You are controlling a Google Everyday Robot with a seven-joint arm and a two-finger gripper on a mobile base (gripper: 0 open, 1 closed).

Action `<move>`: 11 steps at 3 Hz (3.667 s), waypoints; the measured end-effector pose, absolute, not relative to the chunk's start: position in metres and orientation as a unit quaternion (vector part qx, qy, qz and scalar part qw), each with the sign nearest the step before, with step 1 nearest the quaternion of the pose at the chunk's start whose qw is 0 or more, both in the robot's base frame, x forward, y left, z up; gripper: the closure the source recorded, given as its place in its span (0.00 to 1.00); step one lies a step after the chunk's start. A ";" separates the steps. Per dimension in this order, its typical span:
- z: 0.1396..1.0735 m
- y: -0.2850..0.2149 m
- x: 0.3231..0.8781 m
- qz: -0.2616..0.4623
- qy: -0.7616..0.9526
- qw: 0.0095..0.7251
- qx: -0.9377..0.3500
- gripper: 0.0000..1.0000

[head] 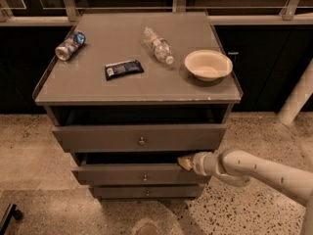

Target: Open middle drawer

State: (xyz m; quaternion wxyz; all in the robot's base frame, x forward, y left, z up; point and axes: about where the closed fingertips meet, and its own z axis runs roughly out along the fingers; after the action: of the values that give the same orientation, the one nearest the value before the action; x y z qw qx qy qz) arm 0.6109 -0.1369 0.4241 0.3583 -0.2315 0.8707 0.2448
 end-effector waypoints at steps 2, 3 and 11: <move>0.421 -0.137 0.597 0.249 0.874 0.335 -0.249 1.00; 0.427 -0.137 0.597 0.249 0.874 0.335 -0.249 1.00; 0.402 -0.123 0.559 0.248 0.871 0.286 -0.314 1.00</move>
Offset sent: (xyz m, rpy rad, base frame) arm -0.0472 -0.0095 -0.0181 -0.0608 0.1103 0.1403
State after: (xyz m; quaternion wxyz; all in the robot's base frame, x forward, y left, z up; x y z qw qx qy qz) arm 0.5593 -0.1232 0.4021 0.2859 -0.3138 0.8708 0.2482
